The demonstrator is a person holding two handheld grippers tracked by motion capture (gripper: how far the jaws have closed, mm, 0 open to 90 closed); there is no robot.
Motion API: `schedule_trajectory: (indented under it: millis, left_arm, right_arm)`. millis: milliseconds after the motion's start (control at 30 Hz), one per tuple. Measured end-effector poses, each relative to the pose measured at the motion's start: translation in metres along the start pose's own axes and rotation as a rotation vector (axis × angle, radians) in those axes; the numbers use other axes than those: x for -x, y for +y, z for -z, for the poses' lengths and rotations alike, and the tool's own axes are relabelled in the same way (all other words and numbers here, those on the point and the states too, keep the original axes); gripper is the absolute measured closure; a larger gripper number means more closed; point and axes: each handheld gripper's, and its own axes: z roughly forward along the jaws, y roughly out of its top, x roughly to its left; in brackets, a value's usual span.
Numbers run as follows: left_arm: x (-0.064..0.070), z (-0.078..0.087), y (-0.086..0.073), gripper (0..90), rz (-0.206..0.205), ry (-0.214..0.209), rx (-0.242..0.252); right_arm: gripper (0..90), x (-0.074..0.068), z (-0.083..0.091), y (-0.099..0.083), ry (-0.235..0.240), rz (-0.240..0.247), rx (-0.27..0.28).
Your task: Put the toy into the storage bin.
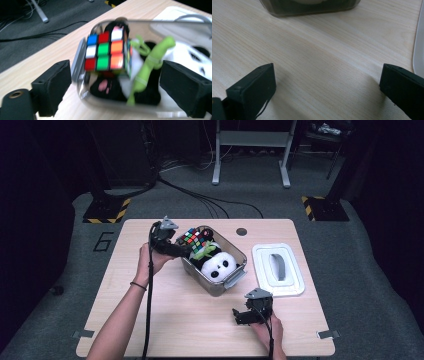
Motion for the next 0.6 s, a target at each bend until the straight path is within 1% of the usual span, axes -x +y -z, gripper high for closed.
schedule_trajectory:
  millis: [33, 67, 100, 133, 167, 200, 233, 267, 300, 333, 367, 400, 433, 467, 500, 567, 600]
  left_arm:
    - [0.0, 0.0, 0.0, 8.5, 0.0, 0.0, 0.0]
    - [-0.001, 0.004, -0.008, 7.4, 0.006, 0.003, -0.002]
    - [-0.002, 0.011, -0.019, 7.3, 0.002, 0.012, -0.014]
    - [-0.002, 0.011, -0.019, 6.6, 0.002, 0.012, -0.014]
    - [-0.004, 0.016, -0.027, 6.6, 0.007, 0.013, -0.026]
    - [-0.004, 0.021, -0.039, 4.9, 0.019, 0.023, -0.033]
    - [-0.005, 0.024, -0.047, 4.5, 0.027, 0.026, -0.04]
    - [-0.005, 0.024, -0.047, 3.7, 0.027, 0.026, -0.04]
    - [-0.005, 0.027, -0.056, 3.1, 0.044, 0.031, -0.044]
    - [-0.004, 0.029, -0.071, 2.5, 0.051, 0.039, -0.072]
    - [-0.002, 0.029, -0.081, 1.7, 0.064, 0.046, -0.084]
    - [-0.001, 0.029, -0.092, 1.3, 0.069, 0.048, -0.098]
    - [-0.001, 0.029, -0.092, 1.0, 0.069, 0.048, -0.098]
    - [0.001, 0.029, -0.104, 1.0, 0.078, 0.053, -0.116]
    - [0.004, 0.028, -0.123, 0.1, 0.114, 0.07, -0.122]
    - [0.008, 0.028, -0.144, 0.1, 0.151, 0.074, -0.137]
    - [0.01, 0.027, -0.153, 0.1, 0.156, 0.077, -0.15]
  right_arm:
    - [0.0, 0.0, 0.0, 0.0, 0.0, 0.0, 0.0]
    - [0.0, 0.0, 0.0, 0.0, 0.0, 0.0, 0.0]
    - [0.0, 0.0, 0.0, 0.0, 0.002, -0.001, 0.0]
    - [0.0, 0.0, 0.0, 0.0, 0.002, -0.001, 0.0]
    - [0.0, 0.0, 0.0, 0.0, 0.0, 0.0, 0.0]
    - [0.0, 0.0, 0.0, 0.0, 0.002, -0.001, 0.001]
    - [0.0, 0.0, 0.0, 0.0, 0.0, 0.0, 0.0]
    - [0.0, 0.0, 0.0, 0.0, 0.0, 0.0, 0.0]
    - [0.0, 0.0, 0.0, 0.0, 0.0, 0.0, 0.0]
    - [0.0, 0.0, 0.0, 0.0, 0.002, -0.001, 0.001]
    - [0.0, 0.0, 0.0, 0.0, 0.002, -0.001, 0.001]
    - [0.0, 0.0, 0.0, 0.0, 0.002, -0.001, 0.001]
    - [0.0, 0.0, 0.0, 0.0, 0.002, -0.001, 0.001]
    - [0.0, 0.0, 0.0, 0.0, 0.0, 0.0, 0.0]
    - [0.0, 0.0, 0.0, 0.0, 0.0, 0.0, 0.0]
    - [0.0, 0.0, 0.0, 0.0, 0.003, 0.0, 0.001]
    - [0.0, 0.0, 0.0, 0.0, 0.003, -0.001, 0.0]
